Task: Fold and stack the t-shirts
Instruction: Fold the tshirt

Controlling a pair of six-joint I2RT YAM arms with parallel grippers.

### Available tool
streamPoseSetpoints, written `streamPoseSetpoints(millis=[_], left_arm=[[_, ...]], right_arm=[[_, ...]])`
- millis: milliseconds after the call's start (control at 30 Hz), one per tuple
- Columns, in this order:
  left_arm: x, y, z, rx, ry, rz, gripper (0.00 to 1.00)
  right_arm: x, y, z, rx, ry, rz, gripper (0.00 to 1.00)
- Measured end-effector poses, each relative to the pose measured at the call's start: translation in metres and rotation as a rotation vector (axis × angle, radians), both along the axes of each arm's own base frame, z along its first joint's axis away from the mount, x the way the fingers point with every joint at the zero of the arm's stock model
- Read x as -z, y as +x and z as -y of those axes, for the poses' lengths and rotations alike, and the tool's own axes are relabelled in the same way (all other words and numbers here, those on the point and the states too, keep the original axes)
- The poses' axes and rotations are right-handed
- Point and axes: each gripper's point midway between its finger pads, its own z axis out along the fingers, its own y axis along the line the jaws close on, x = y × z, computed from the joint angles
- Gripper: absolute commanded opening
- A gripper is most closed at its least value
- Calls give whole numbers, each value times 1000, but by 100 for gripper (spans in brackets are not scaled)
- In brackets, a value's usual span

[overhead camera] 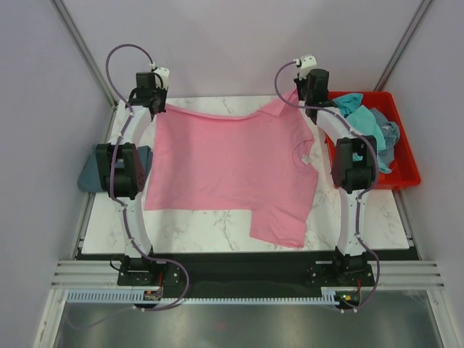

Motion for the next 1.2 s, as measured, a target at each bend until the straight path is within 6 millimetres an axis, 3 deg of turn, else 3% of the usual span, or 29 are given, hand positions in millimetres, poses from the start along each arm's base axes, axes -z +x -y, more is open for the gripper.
streamPoseSetpoints(millis=[133,267,500,633,700,967,1067,1200], left_arm=[[5,-5,1,2,-2,-27,2],[18,-21,0,10,-12,-88,2],[24,-68,-7,19,-44,-190,2],[18,-85,-3,39,-65,-203,2],[17,-90,-1,48,-72,-207,2],[18,-115,5,67,-89,-246,2],[16,-124,6,66,-89,-249,2],[15,-135,6,66,-89,-255,2]], right_arm=[[8,-13,0,-11,0,-51,0],[0,-43,-2,-34,13,-106,0],[-75,-100,-7,-74,78,-51,0],[-99,-122,-9,-91,98,-20,0],[-96,-131,-12,-100,103,-36,0],[-50,-167,-15,-113,114,-183,0],[-50,-183,-14,-113,123,-199,0],[-67,-202,-15,-121,148,-179,0]])
